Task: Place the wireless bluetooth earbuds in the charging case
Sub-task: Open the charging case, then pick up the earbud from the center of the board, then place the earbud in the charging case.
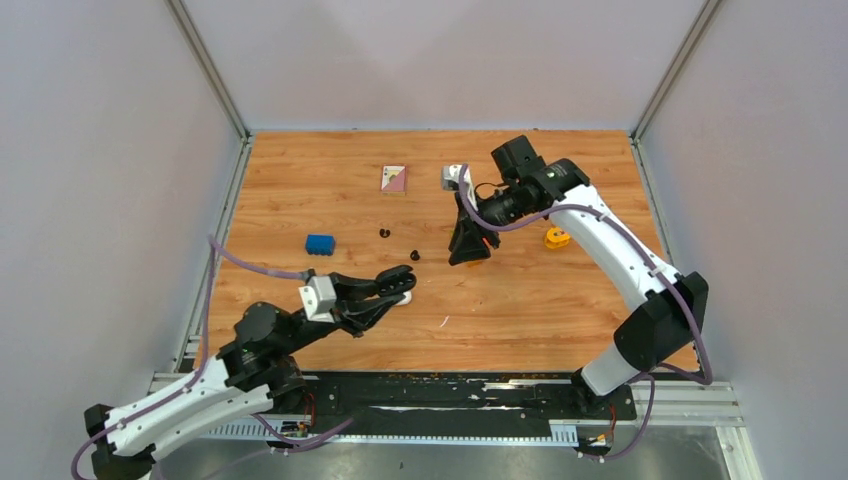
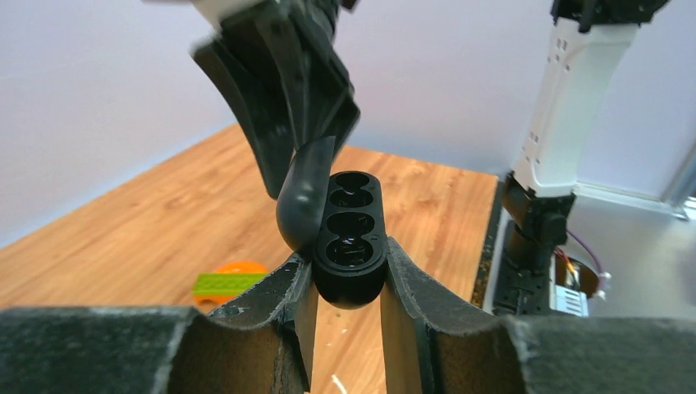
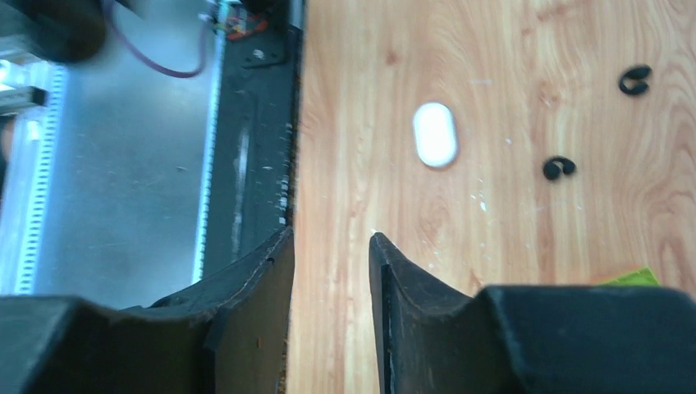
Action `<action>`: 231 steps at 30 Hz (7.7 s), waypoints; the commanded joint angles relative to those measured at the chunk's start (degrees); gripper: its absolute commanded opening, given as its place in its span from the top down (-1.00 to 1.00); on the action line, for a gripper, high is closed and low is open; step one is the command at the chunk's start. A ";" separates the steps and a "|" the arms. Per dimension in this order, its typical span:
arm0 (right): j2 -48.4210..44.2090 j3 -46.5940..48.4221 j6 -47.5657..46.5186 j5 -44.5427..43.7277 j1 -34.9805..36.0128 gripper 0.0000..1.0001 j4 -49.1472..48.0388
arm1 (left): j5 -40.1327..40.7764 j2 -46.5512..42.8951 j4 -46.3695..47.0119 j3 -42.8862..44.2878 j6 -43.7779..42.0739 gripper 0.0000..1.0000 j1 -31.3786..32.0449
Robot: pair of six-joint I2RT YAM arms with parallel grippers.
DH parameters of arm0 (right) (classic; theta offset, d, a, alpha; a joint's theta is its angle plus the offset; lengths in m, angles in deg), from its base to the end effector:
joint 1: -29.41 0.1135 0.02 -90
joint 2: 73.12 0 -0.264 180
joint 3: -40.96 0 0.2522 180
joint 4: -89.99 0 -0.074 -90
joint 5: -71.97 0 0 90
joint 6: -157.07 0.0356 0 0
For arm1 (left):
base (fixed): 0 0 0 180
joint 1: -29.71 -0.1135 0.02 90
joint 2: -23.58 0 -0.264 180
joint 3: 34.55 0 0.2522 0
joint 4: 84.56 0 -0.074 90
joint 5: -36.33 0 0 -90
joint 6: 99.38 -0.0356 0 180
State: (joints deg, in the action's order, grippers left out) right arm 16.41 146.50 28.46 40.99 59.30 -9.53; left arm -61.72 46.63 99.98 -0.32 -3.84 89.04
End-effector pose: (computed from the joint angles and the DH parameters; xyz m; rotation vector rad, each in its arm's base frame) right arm 0.2449 0.1760 0.3637 -1.5631 1.7633 1.2788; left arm 0.0618 -0.1141 0.2954 0.7328 1.1635 -1.0508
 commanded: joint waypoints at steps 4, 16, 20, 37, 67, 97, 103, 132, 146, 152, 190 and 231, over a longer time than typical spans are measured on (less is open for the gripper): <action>5.61 -5.96 2.67 -11.73 0.63 0.39 -20.13 | 7.87 -11.30 -21.32 1.90 -2.46 1.00 -2.07; 23.00 6.87 6.57 -18.05 4.57 0.43 -21.16 | 14.12 -10.56 -29.82 6.28 -2.83 1.00 -2.45; 29.86 14.72 5.92 -18.40 4.55 0.44 -19.39 | 9.17 -6.82 -30.35 7.78 -3.98 1.00 -5.50; 41.45 25.07 -4.02 -20.72 9.48 0.51 -24.60 | 1.67 -11.24 -25.04 4.06 -2.10 1.00 -9.94; 47.72 23.85 -21.81 -27.82 12.75 0.38 -30.29 | 5.30 -17.86 -24.50 3.35 -2.38 1.00 -9.96; 50.62 27.30 -20.55 -29.38 13.40 0.32 -32.67 | 4.32 -16.39 -24.59 3.35 -2.68 1.00 -9.94; 51.27 27.70 -20.59 -30.52 13.43 0.32 -33.20 | 4.25 -16.36 -24.55 3.35 -2.73 1.00 -9.94; 44.21 26.05 -17.50 -37.17 10.09 0.90 -34.73 | 1.85 -14.11 -24.48 3.50 -2.99 1.00 -9.94; 13.65 8.12 -11.84 -19.50 1.82 0.90 -18.61 | -7.03 -8.65 -22.43 3.02 -3.17 1.00 -9.94; -4.30 -1.83 -4.68 -10.02 3.06 0.88 -16.18 | -10.03 -7.24 -21.37 2.54 -3.15 1.00 -9.94; -13.87 -15.10 6.60 -0.67 17.91 0.86 -23.81 | -23.33 4.00 -15.62 2.66 0.03 1.00 -15.50; -8.76 -13.92 6.46 -8.32 20.41 0.85 -26.19 | -26.31 3.94 -14.21 2.30 0.70 1.00 -16.70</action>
State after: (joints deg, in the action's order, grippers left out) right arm 7.47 131.49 35.46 33.74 79.17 -33.79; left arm -87.47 51.37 82.82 1.85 -3.49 72.69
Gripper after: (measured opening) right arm 0.072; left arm 0.368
